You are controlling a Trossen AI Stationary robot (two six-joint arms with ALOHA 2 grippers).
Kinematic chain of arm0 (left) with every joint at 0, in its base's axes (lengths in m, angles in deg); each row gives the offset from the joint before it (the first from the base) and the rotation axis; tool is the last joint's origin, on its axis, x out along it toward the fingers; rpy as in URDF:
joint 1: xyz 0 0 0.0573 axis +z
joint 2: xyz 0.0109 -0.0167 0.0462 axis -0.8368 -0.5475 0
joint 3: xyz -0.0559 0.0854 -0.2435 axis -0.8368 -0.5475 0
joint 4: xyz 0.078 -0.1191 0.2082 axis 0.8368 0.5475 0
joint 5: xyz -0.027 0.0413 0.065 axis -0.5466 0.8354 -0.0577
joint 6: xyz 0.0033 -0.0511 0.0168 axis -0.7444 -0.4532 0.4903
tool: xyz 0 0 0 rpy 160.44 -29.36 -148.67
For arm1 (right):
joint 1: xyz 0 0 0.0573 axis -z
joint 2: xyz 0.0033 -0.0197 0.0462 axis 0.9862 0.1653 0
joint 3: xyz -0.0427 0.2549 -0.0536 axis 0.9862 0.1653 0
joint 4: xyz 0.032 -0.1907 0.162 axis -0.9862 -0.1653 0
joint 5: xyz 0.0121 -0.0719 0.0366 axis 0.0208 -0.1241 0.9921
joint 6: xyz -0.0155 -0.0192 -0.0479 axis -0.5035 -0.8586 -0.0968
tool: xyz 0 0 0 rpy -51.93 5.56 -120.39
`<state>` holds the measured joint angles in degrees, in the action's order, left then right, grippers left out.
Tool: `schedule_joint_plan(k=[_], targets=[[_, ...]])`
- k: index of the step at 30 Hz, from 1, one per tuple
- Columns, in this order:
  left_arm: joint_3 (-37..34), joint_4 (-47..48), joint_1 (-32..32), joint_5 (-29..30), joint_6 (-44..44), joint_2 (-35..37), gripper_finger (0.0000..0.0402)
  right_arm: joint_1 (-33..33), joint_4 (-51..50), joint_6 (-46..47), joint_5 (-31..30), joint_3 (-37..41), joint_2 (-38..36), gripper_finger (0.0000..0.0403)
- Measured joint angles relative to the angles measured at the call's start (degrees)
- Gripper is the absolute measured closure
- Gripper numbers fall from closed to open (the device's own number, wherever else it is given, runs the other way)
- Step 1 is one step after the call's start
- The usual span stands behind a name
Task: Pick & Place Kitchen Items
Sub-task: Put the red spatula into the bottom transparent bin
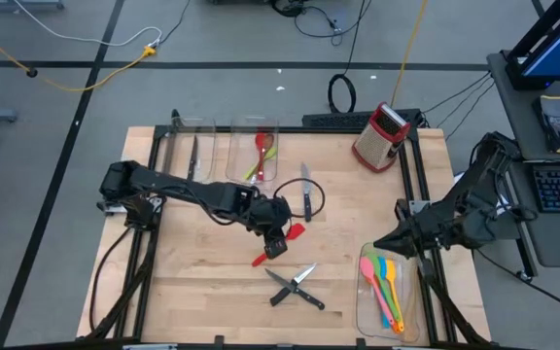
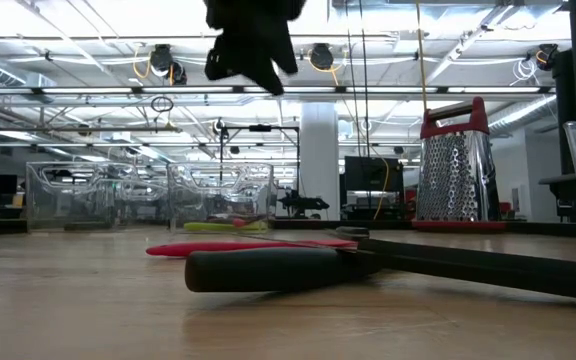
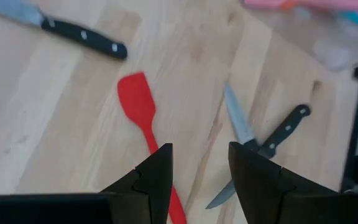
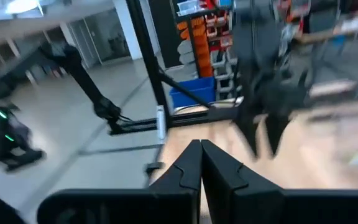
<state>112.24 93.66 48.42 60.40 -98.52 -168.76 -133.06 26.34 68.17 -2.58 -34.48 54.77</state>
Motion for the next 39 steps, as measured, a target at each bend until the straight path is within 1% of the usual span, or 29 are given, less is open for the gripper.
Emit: schedule_joint_plan(k=[5,8,12,17,20,23,25,32,35,39], targets=[[0.0,0.2,0.4,-2.5,-0.6,-3.9,0.0243,1.9,-2.0,-13.8,0.0,0.0,-1.4,0.0402],[0.0,0.1,1.0,-3.2,-1.0,-6.4,0.0243,3.4,-3.9,-18.8,0.0,0.0,-2.3,0.0402],[0.0,-0.1,1.9,-3.3,-1.7,-9.1,0.0243,5.2,-8.0,-22.4,0.1,0.0,-3.4,0.0401],[0.0,-0.3,3.1,-5.3,-2.4,-12.6,0.0243,7.2,-13.2,-23.2,0.0,0.0,-4.7,0.0402],[0.0,-0.4,3.7,-7.7,-3.2,-14.3,0.0243,8.1,-13.1,-23.3,0.1,0.0,-5.2,0.0401],[0.0,-0.5,4.2,-8.7,-3.2,-15.7,0.0243,8.8,-13.2,-23.3,0.1,0.0,-5.6,0.0402],[0.0,-0.5,4.3,-8.8,-3.2,-15.9,0.0243,9.1,-13.2,-23.3,0.1,0.0,-5.8,0.0402],[0.0,-4.6,4.5,-8.4,-4.1,-16.3,0.0239,9.5,-13.2,-23.3,0.3,0.0,-6.0,0.0399],[0.0,-5.2,4.5,-7.2,-5.3,-16.3,0.022,9.5,-13.2,-23.2,0.3,0.0,-6.0,0.0399],[0.0,-5.2,4.5,-6.6,-4.5,-16.3,0.0173,9.5,-13.2,-23.1,0.3,0.0,-6.0,0.0399]])
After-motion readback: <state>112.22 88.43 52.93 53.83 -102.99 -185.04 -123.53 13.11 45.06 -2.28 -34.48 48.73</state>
